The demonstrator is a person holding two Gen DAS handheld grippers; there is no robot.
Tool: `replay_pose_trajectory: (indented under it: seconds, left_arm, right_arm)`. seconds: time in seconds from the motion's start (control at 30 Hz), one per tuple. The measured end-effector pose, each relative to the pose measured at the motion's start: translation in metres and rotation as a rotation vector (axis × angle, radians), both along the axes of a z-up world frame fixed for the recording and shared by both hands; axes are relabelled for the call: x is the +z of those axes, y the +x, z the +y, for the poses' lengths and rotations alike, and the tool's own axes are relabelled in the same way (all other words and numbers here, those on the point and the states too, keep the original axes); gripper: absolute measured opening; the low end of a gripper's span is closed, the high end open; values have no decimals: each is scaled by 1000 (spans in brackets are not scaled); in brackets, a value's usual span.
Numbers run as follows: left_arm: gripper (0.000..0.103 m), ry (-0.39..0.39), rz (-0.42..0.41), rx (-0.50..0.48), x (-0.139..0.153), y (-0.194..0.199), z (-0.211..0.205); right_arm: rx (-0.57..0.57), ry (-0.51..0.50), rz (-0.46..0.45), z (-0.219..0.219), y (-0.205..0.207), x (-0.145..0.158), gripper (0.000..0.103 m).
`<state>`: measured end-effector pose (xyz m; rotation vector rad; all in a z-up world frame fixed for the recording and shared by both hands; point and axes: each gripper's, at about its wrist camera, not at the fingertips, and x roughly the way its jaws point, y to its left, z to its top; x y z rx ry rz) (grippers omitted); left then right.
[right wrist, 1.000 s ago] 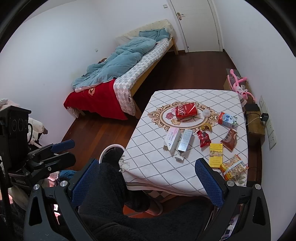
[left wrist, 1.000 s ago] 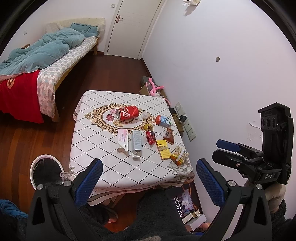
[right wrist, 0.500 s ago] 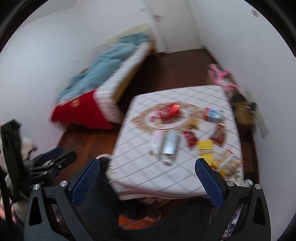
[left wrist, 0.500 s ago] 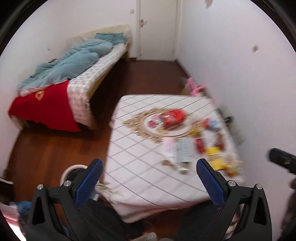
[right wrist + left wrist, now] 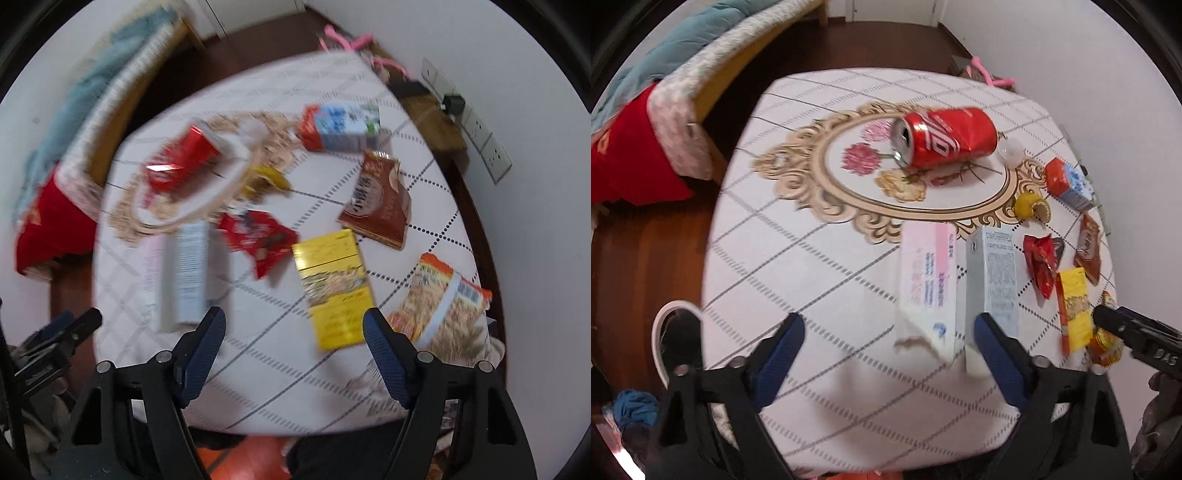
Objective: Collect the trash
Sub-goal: 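Grasp pink-white toothpaste box with left tool while right tool grasps yellow cigarette pack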
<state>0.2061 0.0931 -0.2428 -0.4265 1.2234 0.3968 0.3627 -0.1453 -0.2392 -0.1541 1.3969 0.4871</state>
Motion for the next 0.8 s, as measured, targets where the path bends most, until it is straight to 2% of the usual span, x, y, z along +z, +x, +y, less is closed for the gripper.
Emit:
replay_pose_trajectory:
  seconds: [0.1, 0.27, 0.3, 0.33, 0.37, 0.47, 0.63, 0.7, 0.8]
  left_arm:
    - [82, -46, 5, -13, -17, 18, -2]
    - [80, -58, 34, -19, -36, 33, 0]
    - [68, -56, 42, -20, -39, 36, 2]
    - [48, -62, 54, -24, -44, 37, 2]
    - [43, -68, 63, -25, -46, 38, 3]
    - [43, -46, 65, -31, -43, 35, 2]
    - [43, -23, 88, -47, -41, 7, -10]
    - [43, 2, 82, -53, -40, -9, -18]
    - [46, 13, 55, -29, -40, -19, -20]
  right_arm:
    - [29, -95, 31, 9, 18, -28, 78]
    - [59, -166, 79, 17, 33, -62, 78]
    - [63, -171, 88, 19, 34, -69, 78]
    - [69, -177, 85, 21, 33, -73, 80]
    - [78, -183, 65, 23, 32, -72, 76]
    - [95, -191, 32, 25, 25, -69, 60]
    - [108, -129, 112, 21, -1, -70, 60]
    - [131, -135, 108, 19, -16, -71, 61]
    - [168, -178, 53, 20, -33, -73, 62]
